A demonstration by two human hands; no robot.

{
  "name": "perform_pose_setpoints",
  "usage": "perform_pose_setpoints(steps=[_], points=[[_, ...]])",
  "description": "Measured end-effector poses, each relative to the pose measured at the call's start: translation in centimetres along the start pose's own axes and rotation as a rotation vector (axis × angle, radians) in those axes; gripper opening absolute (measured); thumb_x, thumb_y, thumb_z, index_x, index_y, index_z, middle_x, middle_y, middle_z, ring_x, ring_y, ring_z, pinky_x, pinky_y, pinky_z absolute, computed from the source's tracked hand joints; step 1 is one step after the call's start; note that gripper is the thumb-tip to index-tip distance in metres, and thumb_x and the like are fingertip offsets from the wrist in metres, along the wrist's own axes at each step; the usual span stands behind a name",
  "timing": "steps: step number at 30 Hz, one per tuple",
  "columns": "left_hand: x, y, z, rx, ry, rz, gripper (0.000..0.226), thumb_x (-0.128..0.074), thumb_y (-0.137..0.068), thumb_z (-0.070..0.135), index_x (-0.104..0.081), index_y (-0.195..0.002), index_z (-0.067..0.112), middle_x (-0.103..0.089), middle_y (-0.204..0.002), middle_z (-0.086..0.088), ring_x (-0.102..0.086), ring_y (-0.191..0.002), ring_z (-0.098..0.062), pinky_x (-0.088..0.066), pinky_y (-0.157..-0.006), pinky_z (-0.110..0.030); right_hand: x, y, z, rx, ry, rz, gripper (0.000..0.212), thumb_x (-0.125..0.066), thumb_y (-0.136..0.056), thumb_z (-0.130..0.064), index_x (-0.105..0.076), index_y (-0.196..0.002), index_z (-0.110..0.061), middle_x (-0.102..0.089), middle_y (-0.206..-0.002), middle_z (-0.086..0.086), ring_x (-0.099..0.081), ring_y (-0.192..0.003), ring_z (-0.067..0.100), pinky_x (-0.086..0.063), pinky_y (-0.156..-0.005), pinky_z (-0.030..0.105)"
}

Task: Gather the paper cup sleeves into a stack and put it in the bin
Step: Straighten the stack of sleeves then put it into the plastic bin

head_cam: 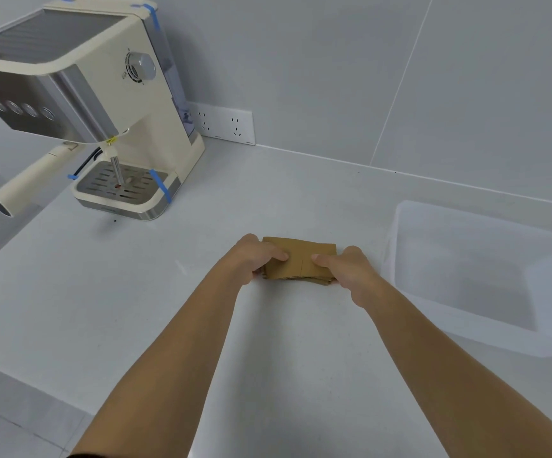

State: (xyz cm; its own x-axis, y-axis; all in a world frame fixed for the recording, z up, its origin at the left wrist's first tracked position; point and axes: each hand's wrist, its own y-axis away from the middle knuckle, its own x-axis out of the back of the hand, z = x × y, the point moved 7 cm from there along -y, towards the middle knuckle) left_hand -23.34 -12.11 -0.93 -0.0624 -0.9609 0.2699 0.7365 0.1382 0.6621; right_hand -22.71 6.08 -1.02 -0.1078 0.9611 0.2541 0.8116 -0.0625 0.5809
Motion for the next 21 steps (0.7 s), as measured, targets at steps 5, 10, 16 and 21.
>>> perform_pose_setpoints(steps=[5, 10, 16, 21], points=[[-0.3, 0.1, -0.7, 0.029, 0.146, -0.071, 0.037, -0.075, -0.073, 0.007, -0.052, -0.102, 0.002, -0.059, -0.105, -0.007, -0.057, -0.099, -0.023, -0.049, -0.09, -0.032, 0.4, -0.1, 0.3, 0.005, -0.029, -0.026, 0.04, -0.069, -0.081, -0.026, -0.049, -0.107, -0.003, -0.055, -0.103, 0.006, -0.052, -0.093, 0.022, -0.038, -0.073, 0.027], [-1.3, 1.0, -1.2, -0.084, 0.195, -0.236, 0.021, -0.067, -0.081, 0.001, -0.063, -0.1, 0.008, -0.066, -0.11, -0.007, -0.062, -0.097, -0.017, -0.049, -0.079, -0.024, 0.6, -0.1, 1.0, 0.005, -0.037, -0.105, 0.049, -0.075, -0.074, -0.028, -0.059, -0.112, -0.002, -0.065, -0.11, 0.007, -0.059, -0.099, 0.022, -0.048, -0.08, 0.028], [-1.5, 2.1, -3.7, -0.243, 0.257, -0.261, 0.06, -0.07, -0.077, 0.001, -0.039, -0.127, 0.012, -0.057, -0.124, -0.004, -0.056, -0.113, -0.015, -0.047, -0.095, -0.029, 0.0, 1.4, 1.8, 0.124, -0.025, -0.186, 0.056, -0.081, -0.066, -0.015, -0.05, -0.112, -0.009, -0.061, -0.109, 0.003, -0.06, -0.099, 0.018, -0.049, -0.084, 0.031], [-2.2, 4.1, -3.9, -0.452, 0.265, -0.184, 0.044, -0.06, -0.082, -0.006, -0.041, -0.107, 0.025, -0.057, -0.107, 0.003, -0.056, -0.1, -0.011, -0.047, -0.08, -0.022, -0.3, 3.1, 2.3, 0.294, -0.14, -0.149, 0.051, -0.069, -0.074, 0.005, -0.04, -0.109, -0.018, -0.053, -0.101, -0.005, -0.054, -0.098, 0.013, -0.046, -0.083, 0.026]])
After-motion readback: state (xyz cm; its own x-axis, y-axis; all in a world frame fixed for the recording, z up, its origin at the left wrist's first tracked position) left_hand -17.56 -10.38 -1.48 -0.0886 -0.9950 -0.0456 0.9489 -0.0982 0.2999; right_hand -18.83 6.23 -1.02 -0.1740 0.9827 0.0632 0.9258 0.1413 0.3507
